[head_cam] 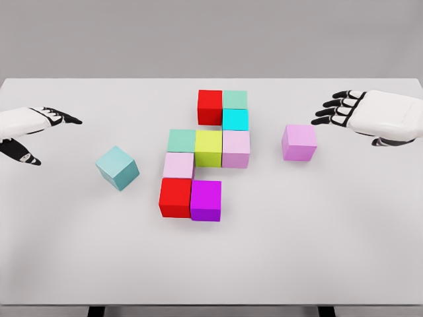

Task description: Assemble the squares on the desktop into the number 2

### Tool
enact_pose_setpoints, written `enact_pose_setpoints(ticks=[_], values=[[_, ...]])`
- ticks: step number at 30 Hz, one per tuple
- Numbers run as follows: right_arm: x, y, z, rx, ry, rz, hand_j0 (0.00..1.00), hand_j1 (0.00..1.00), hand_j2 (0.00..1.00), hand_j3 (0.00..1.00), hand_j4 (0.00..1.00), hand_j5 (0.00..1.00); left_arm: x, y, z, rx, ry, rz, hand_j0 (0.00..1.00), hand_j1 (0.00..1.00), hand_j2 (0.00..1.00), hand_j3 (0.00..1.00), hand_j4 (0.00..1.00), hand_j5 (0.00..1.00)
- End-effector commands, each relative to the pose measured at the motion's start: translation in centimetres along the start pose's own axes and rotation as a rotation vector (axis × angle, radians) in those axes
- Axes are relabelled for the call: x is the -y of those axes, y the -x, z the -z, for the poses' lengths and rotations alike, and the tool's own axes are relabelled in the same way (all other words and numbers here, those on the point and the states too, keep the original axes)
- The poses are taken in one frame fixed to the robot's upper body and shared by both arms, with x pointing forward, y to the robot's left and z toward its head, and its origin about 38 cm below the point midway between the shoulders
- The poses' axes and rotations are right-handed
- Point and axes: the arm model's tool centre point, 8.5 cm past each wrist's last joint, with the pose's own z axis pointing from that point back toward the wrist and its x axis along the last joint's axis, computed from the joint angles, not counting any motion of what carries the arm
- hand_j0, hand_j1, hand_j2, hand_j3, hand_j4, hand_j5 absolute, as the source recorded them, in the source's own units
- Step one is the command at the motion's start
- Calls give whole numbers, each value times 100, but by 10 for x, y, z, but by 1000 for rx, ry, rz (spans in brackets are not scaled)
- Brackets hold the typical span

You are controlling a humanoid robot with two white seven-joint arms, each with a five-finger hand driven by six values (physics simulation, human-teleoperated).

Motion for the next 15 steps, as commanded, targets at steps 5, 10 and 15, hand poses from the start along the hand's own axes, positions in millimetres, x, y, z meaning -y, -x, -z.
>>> enact_pose_setpoints(ticks=[5,10,15], values=[[1,0,1,3,2,1,100,100,100,100,100,100,-1,0,1,1,0,-1,100,100,100,100,100,100],[-9,21,-10,-36,19,97,100,100,100,100,100,100,9,-22,26,79,51,13,100,100,100,100,100,100],[-12,59,1,-135,-36,80,100,100,100,100,100,100,11,-59,41,186,77,68,100,100,100,100,100,100]])
